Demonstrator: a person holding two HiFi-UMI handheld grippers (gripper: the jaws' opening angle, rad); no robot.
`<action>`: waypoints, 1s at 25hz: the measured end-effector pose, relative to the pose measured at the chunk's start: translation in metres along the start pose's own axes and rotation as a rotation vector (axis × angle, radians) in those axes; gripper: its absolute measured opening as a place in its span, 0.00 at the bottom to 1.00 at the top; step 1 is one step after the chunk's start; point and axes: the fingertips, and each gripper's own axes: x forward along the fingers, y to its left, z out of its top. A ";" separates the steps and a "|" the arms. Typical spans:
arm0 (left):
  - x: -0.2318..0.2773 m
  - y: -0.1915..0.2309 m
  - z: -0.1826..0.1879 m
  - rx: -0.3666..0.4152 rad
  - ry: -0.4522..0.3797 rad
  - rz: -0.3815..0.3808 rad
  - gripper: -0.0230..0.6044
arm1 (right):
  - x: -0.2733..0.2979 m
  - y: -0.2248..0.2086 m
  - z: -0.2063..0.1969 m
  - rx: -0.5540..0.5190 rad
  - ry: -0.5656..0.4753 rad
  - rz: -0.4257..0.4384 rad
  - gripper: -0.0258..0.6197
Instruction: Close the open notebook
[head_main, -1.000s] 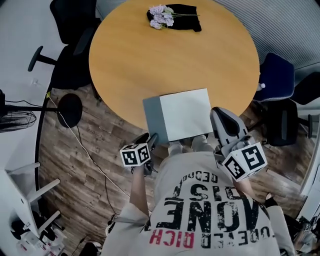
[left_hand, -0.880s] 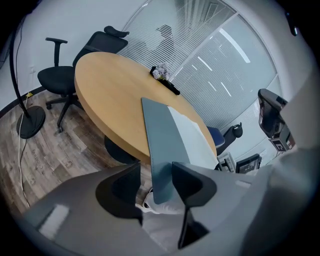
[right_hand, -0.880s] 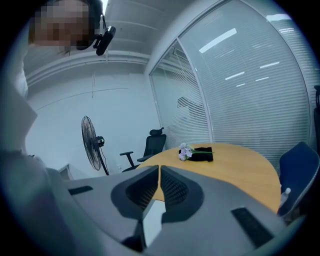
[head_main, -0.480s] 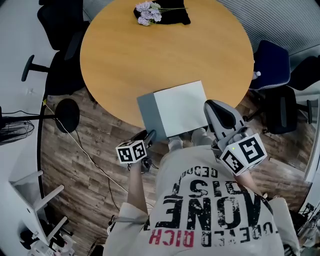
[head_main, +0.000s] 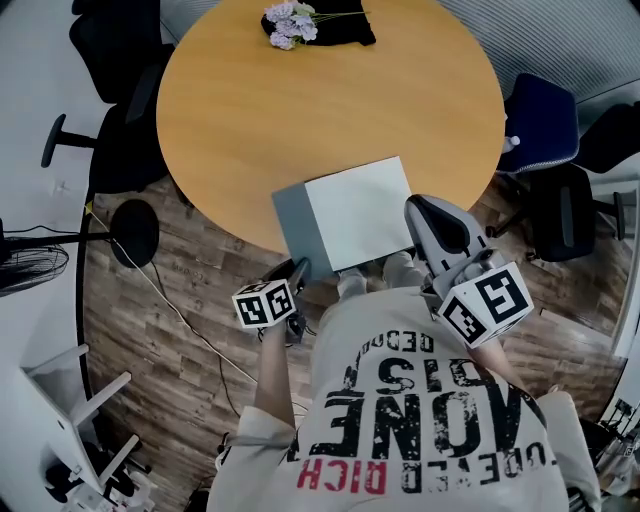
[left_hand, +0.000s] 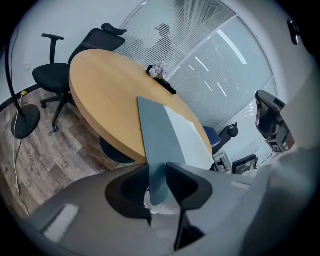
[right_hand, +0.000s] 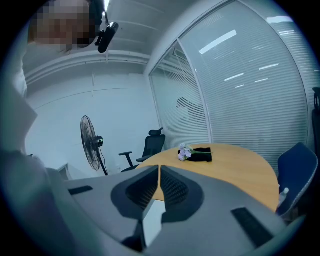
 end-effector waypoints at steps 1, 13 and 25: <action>-0.001 0.000 0.000 0.000 0.004 0.007 0.22 | 0.000 0.000 0.000 0.000 0.000 -0.001 0.07; -0.013 -0.006 0.008 0.054 0.010 0.083 0.08 | -0.003 0.001 0.001 0.004 -0.005 0.003 0.07; -0.034 -0.027 0.021 0.050 -0.046 0.067 0.07 | -0.009 -0.005 0.003 0.015 -0.023 -0.003 0.07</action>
